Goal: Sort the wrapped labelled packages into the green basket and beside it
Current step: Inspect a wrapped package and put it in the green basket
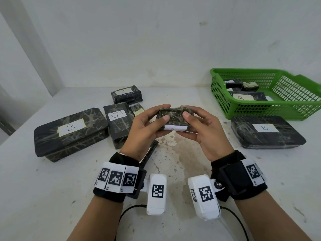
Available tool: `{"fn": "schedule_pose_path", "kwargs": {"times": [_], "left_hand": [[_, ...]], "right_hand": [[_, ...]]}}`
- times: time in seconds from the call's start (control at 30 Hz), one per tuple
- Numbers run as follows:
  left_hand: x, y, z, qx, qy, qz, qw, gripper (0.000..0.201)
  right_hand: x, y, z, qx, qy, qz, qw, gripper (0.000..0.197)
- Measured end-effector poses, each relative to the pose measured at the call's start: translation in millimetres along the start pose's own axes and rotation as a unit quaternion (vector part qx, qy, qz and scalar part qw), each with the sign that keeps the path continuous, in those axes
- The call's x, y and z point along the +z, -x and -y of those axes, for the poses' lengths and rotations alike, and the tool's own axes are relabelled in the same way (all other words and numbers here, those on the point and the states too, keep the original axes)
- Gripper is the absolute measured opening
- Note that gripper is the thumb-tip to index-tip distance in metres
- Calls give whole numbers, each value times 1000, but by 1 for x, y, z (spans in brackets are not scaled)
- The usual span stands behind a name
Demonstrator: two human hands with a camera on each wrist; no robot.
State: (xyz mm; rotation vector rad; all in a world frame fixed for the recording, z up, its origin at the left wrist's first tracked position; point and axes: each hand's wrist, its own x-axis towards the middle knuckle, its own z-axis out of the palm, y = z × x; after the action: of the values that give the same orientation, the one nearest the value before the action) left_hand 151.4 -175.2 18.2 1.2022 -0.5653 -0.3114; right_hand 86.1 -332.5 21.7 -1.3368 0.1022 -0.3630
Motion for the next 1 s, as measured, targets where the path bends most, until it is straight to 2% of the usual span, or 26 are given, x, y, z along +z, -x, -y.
{"fn": "schedule_pose_path", "kwargs": {"times": [0.17, 0.27, 0.37, 0.53, 0.7, 0.73, 0.8, 0.87, 0.93, 1.0], "left_hand": [[0, -1, 3, 9, -57, -37, 998, 32], [2, 0, 2, 11, -61, -30, 998, 28], [5, 1, 2, 10, -50, -29, 998, 26], [5, -1, 5, 20, -63, -82, 994, 23], [6, -1, 7, 11, -66, -70, 995, 22], [6, 0, 8, 5, -71, -64, 995, 28], [5, -1, 10, -23, -71, -52, 996, 57], [5, -2, 10, -56, -24, -56, 997, 73], [5, -3, 8, -72, 0, -57, 996, 69], [7, -2, 6, -68, -9, -49, 996, 52]], "right_hand": [[2, 1, -2, 13, 5, 11, 1000, 25], [3, 2, -4, -7, 25, -11, 1000, 16], [1, 2, -2, -9, 27, -8, 1000, 17], [3, 2, -3, 11, 22, 16, 1000, 11], [5, 4, -3, -19, 31, -12, 999, 9], [4, 3, -3, -23, 29, -15, 999, 10], [3, 2, -3, -29, 17, -17, 999, 9], [2, 2, -2, -40, -1, -8, 999, 8], [2, 0, -2, -59, -17, 11, 998, 15], [1, -1, -4, -69, -10, 36, 997, 27]]}}
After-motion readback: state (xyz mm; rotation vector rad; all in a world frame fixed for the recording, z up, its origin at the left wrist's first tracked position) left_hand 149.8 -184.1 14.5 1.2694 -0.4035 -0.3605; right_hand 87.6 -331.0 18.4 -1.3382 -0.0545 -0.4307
